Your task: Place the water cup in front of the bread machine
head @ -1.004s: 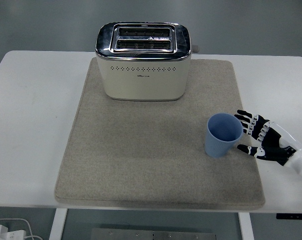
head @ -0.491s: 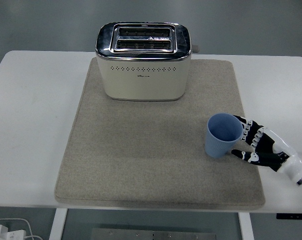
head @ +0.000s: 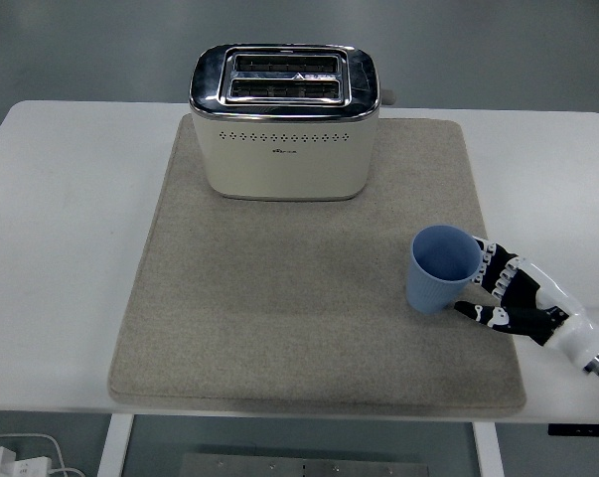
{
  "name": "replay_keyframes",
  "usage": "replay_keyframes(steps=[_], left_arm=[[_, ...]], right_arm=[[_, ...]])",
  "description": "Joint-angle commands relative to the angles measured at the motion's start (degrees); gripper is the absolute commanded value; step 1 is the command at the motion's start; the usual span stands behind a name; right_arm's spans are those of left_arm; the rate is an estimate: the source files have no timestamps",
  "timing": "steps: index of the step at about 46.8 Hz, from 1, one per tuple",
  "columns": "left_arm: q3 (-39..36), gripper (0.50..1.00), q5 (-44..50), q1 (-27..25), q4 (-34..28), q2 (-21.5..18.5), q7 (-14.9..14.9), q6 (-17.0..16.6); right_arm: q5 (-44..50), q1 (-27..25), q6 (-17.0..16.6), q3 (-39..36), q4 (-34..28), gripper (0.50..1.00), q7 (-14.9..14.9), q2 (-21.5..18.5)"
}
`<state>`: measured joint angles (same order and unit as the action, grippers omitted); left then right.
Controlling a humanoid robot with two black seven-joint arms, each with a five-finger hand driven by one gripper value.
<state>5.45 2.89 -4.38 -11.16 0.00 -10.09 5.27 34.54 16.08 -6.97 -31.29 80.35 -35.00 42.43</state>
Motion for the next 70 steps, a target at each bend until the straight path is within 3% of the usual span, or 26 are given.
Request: replay_keyframes(steps=[1, 60, 70], left_arm=[[0.00, 1.000, 0.01, -0.02, 0.00, 0.00, -0.02, 0.00], [0.00, 1.000, 0.01, -0.02, 0.00, 0.00, -0.02, 0.00], [0.00, 1.000, 0.01, -0.02, 0.00, 0.00, 0.07, 0.00]], right_arm=[[0.00, 0.00, 0.03, 0.00, 0.15, 0.928, 0.00, -0.50], [0.35, 1.05, 0.56, 0.62, 0.07, 0.928, 0.00, -6.74], [2.73, 0.97, 1.88, 0.79, -0.20, 0.928, 0.00, -8.15]])
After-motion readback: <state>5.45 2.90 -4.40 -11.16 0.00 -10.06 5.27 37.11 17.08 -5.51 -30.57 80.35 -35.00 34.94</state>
